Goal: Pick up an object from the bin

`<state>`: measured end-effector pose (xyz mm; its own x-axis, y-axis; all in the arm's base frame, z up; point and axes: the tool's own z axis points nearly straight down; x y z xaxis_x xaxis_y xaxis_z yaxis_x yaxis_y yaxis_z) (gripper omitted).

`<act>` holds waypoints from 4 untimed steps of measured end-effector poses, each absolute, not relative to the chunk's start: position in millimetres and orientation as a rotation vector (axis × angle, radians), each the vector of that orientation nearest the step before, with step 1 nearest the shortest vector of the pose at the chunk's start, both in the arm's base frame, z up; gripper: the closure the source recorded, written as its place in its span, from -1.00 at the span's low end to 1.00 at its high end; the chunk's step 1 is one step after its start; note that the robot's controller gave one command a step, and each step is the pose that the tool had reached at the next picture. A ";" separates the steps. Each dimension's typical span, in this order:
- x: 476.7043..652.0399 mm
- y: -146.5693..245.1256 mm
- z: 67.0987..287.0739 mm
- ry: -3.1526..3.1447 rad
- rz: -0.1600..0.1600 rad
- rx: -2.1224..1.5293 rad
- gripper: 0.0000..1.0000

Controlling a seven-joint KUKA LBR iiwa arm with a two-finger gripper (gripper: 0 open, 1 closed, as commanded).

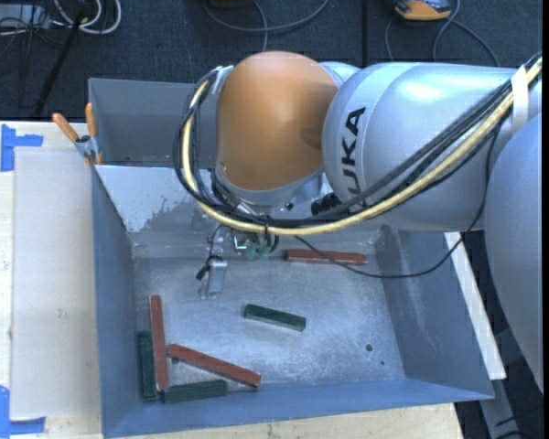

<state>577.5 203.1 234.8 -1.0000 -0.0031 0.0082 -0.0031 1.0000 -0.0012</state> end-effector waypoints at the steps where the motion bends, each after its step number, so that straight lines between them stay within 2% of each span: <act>1: 488.1 208.9 99.3 -3.114 0.004 0.322 -1.00; 2: 491.4 208.3 102.9 -3.123 0.001 0.314 1.00; 3: 499.6 197.8 198.1 -3.132 -0.003 0.339 1.00; 4: 498.1 196.8 193.4 -3.124 0.000 0.334 -1.00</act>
Offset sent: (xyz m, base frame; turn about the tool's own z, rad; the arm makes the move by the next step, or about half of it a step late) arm -0.0860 0.0063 -0.1307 -0.2026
